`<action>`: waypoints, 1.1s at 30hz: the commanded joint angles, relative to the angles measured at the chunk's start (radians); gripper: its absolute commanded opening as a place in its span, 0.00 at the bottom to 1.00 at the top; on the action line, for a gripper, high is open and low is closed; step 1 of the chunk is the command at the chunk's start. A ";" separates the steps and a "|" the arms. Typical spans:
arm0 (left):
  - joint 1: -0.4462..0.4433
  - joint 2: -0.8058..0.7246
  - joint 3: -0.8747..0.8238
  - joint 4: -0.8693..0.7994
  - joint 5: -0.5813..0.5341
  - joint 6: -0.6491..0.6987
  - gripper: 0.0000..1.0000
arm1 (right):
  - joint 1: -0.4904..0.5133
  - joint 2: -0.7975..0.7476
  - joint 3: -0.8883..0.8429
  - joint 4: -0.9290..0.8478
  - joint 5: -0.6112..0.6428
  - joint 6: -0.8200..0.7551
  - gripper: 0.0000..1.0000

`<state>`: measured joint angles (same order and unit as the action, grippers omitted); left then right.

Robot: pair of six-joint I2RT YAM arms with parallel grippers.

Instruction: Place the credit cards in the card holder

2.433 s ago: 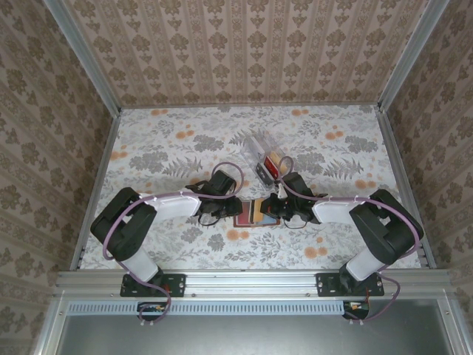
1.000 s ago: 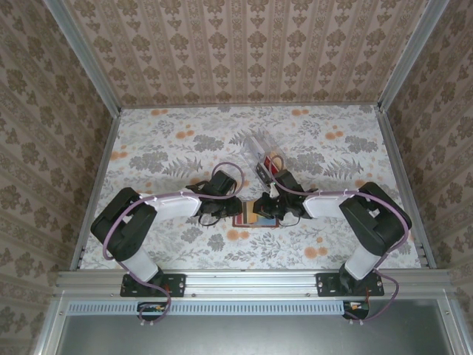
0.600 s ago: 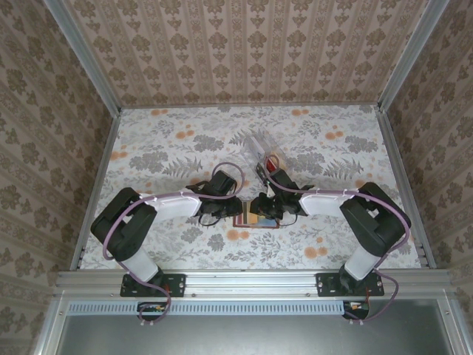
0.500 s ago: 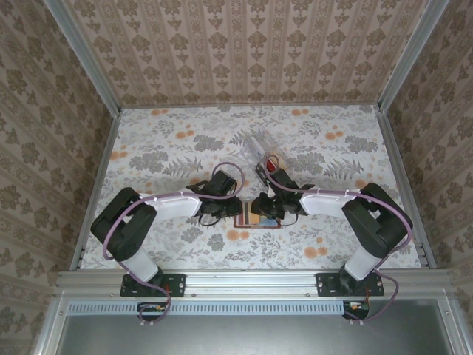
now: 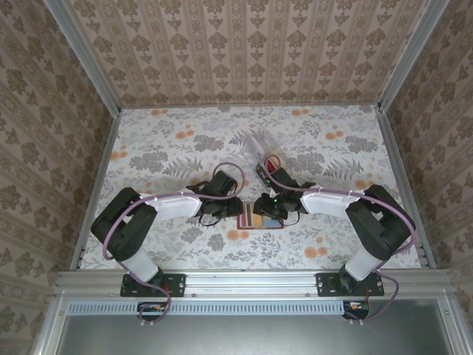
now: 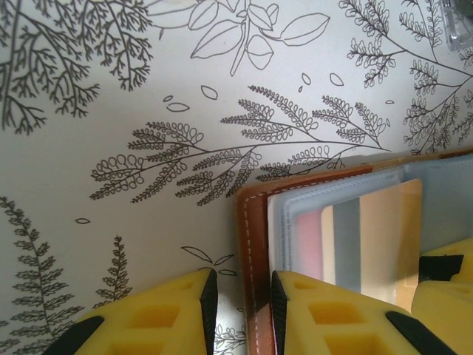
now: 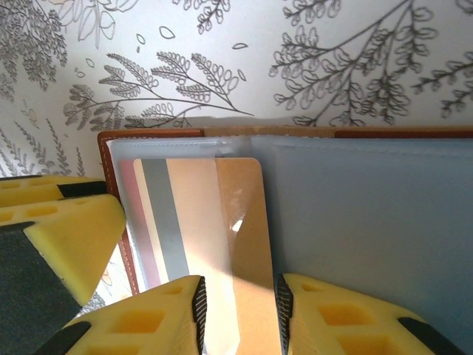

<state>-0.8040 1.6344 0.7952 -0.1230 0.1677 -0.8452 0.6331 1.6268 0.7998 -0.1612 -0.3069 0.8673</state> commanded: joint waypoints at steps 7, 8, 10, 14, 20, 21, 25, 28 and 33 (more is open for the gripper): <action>-0.011 0.005 -0.004 0.021 0.023 -0.022 0.29 | 0.011 0.017 0.019 -0.041 0.002 -0.013 0.19; -0.010 0.004 -0.005 0.028 0.028 -0.022 0.29 | 0.013 0.022 0.020 -0.028 -0.010 -0.011 0.17; -0.010 0.005 -0.007 0.040 0.036 -0.025 0.30 | 0.012 0.031 0.024 -0.007 -0.035 -0.010 0.13; -0.012 0.007 -0.014 0.064 0.047 -0.038 0.30 | 0.013 0.049 0.019 0.077 -0.098 0.034 0.13; -0.015 0.010 -0.029 0.085 0.054 -0.060 0.30 | 0.013 0.074 0.021 0.170 -0.150 0.083 0.13; -0.014 0.006 -0.030 0.082 0.052 -0.061 0.30 | 0.013 0.072 0.023 0.166 -0.148 0.085 0.13; -0.015 -0.007 -0.030 0.059 0.028 -0.062 0.29 | 0.013 0.044 0.024 0.119 -0.116 0.072 0.17; -0.015 -0.011 -0.021 0.026 0.008 -0.059 0.29 | 0.013 0.000 0.028 0.037 -0.062 0.042 0.19; -0.015 -0.007 -0.020 -0.003 -0.011 -0.054 0.28 | 0.013 -0.041 0.049 -0.150 0.064 -0.027 0.21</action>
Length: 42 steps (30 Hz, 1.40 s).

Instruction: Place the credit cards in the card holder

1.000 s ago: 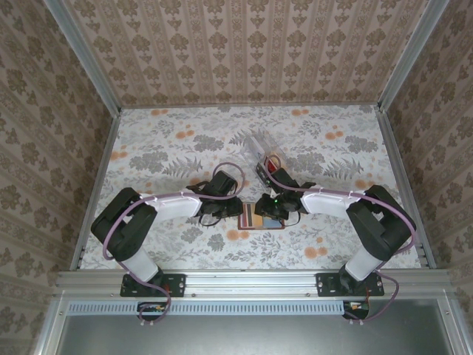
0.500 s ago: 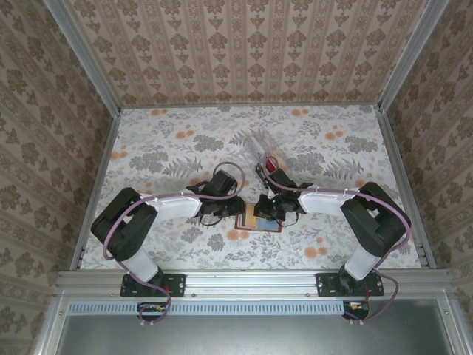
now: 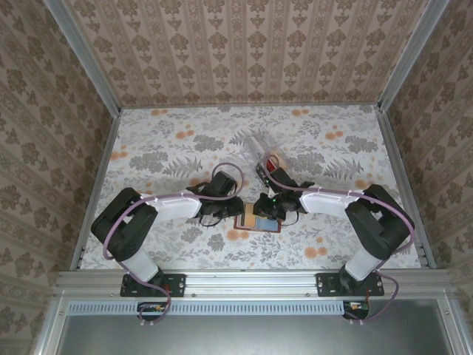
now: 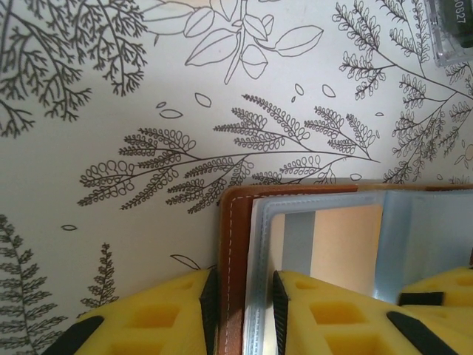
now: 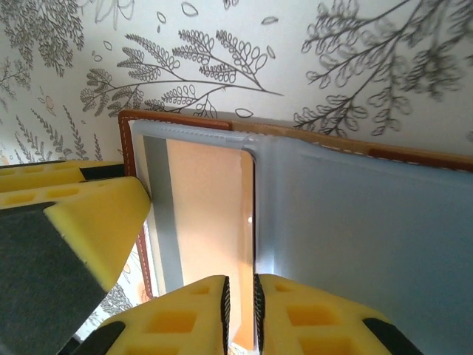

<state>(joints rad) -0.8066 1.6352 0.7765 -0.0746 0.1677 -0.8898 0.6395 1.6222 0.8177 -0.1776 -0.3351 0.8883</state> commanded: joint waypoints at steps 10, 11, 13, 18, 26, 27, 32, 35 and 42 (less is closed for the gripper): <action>-0.014 -0.008 -0.003 -0.058 -0.017 -0.008 0.27 | 0.006 0.001 0.020 -0.235 0.181 -0.095 0.25; -0.014 -0.011 -0.003 -0.056 -0.016 -0.008 0.27 | 0.005 -0.021 0.021 -0.226 0.180 -0.099 0.29; -0.014 -0.020 -0.001 -0.054 -0.015 -0.006 0.27 | 0.006 -0.074 0.034 -0.212 0.182 -0.111 0.34; -0.015 -0.059 0.019 -0.075 -0.043 0.013 0.30 | -0.003 -0.151 0.174 -0.353 0.335 -0.189 0.44; -0.011 -0.151 0.016 -0.094 -0.130 0.020 0.36 | -0.014 0.038 0.505 -0.626 0.537 -0.452 0.46; -0.010 -0.159 0.013 -0.094 -0.139 0.019 0.37 | -0.012 0.070 0.538 -0.644 0.563 -0.466 0.45; 0.012 -0.212 -0.003 -0.089 -0.185 0.016 0.39 | -0.003 0.219 0.706 -0.717 0.661 -0.560 0.44; 0.029 -0.246 -0.029 -0.071 -0.206 0.001 0.42 | -0.001 0.301 0.794 -0.760 0.703 -0.583 0.40; 0.083 -0.305 -0.090 -0.029 -0.212 -0.025 0.51 | 0.011 0.419 0.893 -0.780 0.758 -0.611 0.41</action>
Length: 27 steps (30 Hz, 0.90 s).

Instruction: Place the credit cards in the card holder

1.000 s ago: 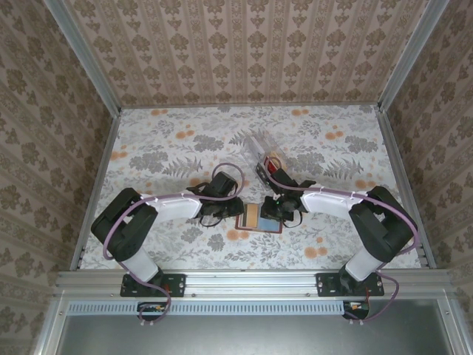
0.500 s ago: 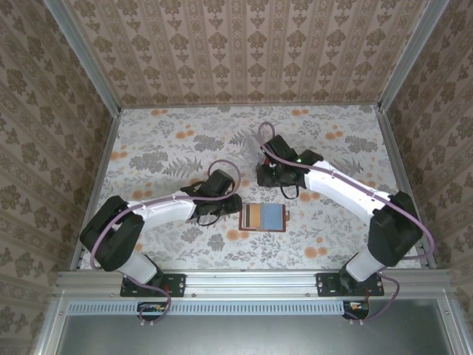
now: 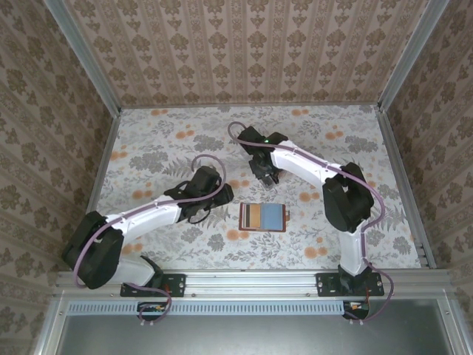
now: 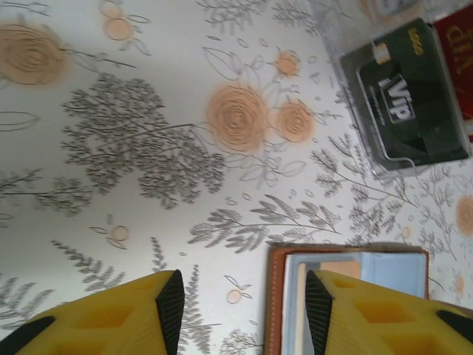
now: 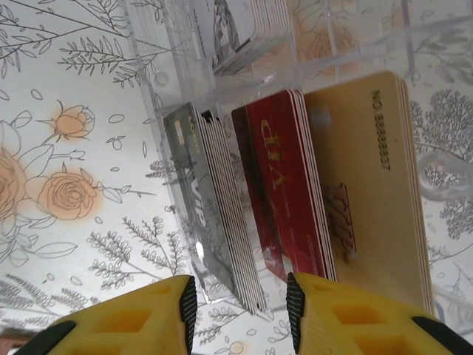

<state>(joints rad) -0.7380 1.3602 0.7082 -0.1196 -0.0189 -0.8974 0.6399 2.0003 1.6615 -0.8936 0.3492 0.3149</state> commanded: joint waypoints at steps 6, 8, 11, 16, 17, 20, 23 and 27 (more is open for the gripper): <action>0.037 -0.065 -0.056 0.027 -0.037 -0.031 0.52 | 0.029 0.121 0.111 -0.087 0.132 -0.072 0.41; 0.043 -0.079 -0.070 0.034 -0.041 -0.040 0.53 | 0.039 0.145 0.129 -0.094 0.163 -0.081 0.41; 0.053 -0.093 -0.083 0.035 -0.041 -0.042 0.54 | 0.053 0.179 0.150 -0.100 0.215 -0.090 0.41; 0.066 -0.118 -0.102 0.032 -0.040 -0.047 0.54 | 0.072 0.230 0.165 -0.110 0.310 -0.091 0.41; 0.067 -0.123 -0.107 0.034 -0.039 -0.049 0.54 | 0.077 0.236 0.165 -0.106 0.330 -0.095 0.42; 0.071 -0.131 -0.120 0.040 -0.036 -0.058 0.54 | 0.083 0.254 0.165 -0.103 0.358 -0.105 0.43; 0.077 -0.135 -0.125 0.043 -0.030 -0.061 0.55 | 0.089 0.261 0.156 -0.096 0.406 -0.105 0.44; 0.078 -0.135 -0.122 0.042 -0.029 -0.063 0.55 | 0.092 0.261 0.147 -0.083 0.459 -0.110 0.43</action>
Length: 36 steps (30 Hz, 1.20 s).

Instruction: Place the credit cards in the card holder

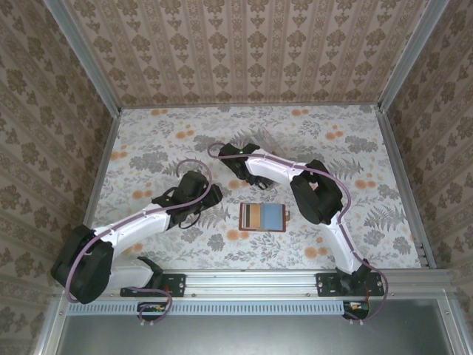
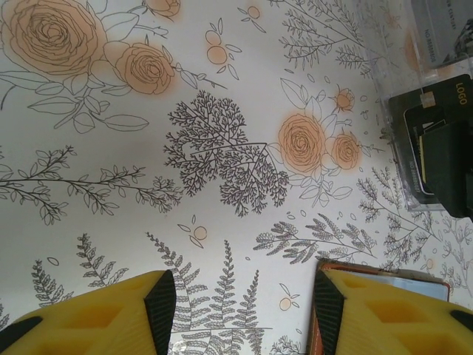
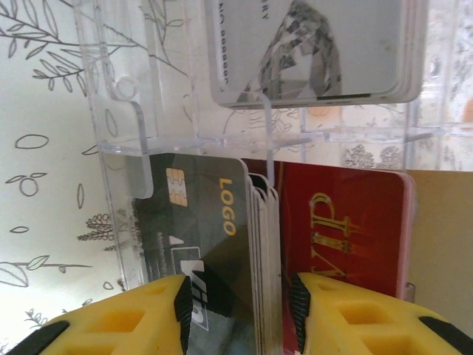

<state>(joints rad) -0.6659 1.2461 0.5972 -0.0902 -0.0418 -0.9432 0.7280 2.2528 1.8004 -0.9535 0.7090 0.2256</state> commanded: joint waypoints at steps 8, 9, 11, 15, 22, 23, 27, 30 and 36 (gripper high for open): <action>0.010 -0.019 -0.010 0.012 0.000 -0.022 0.55 | 0.008 -0.032 -0.025 0.015 0.135 -0.040 0.39; 0.009 -0.020 -0.010 0.013 0.000 -0.022 0.55 | 0.007 -0.034 -0.025 0.015 0.134 -0.043 0.37; 0.009 -0.019 -0.013 0.012 0.003 -0.025 0.55 | 0.008 -0.038 -0.026 0.013 0.129 -0.040 0.35; 0.009 -0.019 -0.013 0.012 0.003 -0.030 0.56 | 0.008 -0.048 -0.032 0.015 0.123 -0.037 0.30; 0.009 -0.017 -0.011 0.012 0.008 -0.030 0.56 | 0.008 -0.075 -0.044 0.015 0.120 -0.029 0.23; 0.010 -0.017 -0.011 0.012 0.010 -0.030 0.56 | 0.008 -0.079 -0.045 0.014 0.118 -0.028 0.23; 0.009 -0.014 -0.012 0.010 0.014 -0.031 0.56 | 0.008 -0.096 -0.054 0.012 0.102 -0.022 0.20; 0.009 -0.014 -0.013 0.010 0.017 -0.032 0.56 | 0.007 -0.110 -0.064 0.012 0.082 -0.019 0.16; 0.009 -0.017 -0.008 0.007 0.026 -0.032 0.56 | 0.007 -0.141 -0.066 -0.011 0.025 0.003 0.11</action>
<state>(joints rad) -0.6655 1.2461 0.5957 -0.0887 -0.0261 -0.9512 0.7368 2.1712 1.7412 -0.9241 0.7605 0.2028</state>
